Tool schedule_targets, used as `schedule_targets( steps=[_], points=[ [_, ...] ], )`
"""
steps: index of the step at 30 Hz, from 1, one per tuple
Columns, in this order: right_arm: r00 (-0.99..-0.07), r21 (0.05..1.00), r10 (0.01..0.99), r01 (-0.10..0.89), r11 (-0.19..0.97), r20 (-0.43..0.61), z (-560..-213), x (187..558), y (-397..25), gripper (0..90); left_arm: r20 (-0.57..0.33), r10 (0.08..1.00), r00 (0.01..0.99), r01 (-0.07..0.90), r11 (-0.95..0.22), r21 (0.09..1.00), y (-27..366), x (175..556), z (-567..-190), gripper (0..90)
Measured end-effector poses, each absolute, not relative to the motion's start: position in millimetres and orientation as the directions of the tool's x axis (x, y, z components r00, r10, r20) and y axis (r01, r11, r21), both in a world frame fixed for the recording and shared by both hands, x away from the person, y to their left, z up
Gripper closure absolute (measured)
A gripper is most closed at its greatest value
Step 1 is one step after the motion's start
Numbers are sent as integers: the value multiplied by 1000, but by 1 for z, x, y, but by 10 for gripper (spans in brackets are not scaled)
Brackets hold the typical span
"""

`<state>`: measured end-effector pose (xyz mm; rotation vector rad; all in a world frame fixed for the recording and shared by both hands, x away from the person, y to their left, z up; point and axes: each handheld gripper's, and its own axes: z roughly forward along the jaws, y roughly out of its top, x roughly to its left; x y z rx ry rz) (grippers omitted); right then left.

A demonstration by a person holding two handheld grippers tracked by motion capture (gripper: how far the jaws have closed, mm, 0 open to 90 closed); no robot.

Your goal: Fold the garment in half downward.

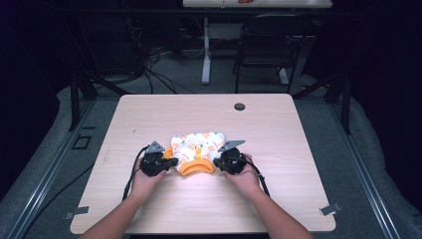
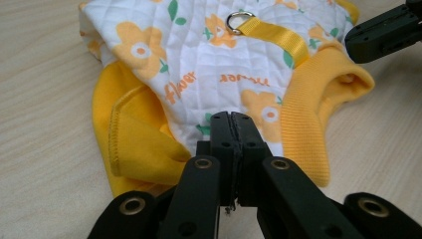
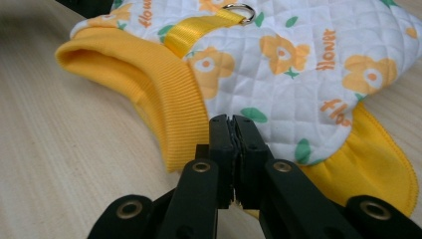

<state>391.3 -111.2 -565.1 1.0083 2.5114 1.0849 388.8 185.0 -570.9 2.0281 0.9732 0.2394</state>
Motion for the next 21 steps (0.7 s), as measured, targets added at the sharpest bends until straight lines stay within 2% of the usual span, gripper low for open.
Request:
schedule_targets(
  steps=[11, 21],
  points=[
    [-765, 743, 643, 454, 491, 42, -541, 370, -113, 837, -156, 700, 697, 517, -340, 785, 193, 372, -550, 860],
    [-769, 767, 638, 431, 476, 36, -531, 349, -119, 788, -152, 687, 711, 496, -335, 801, 202, 350, -540, 771]
  ],
)
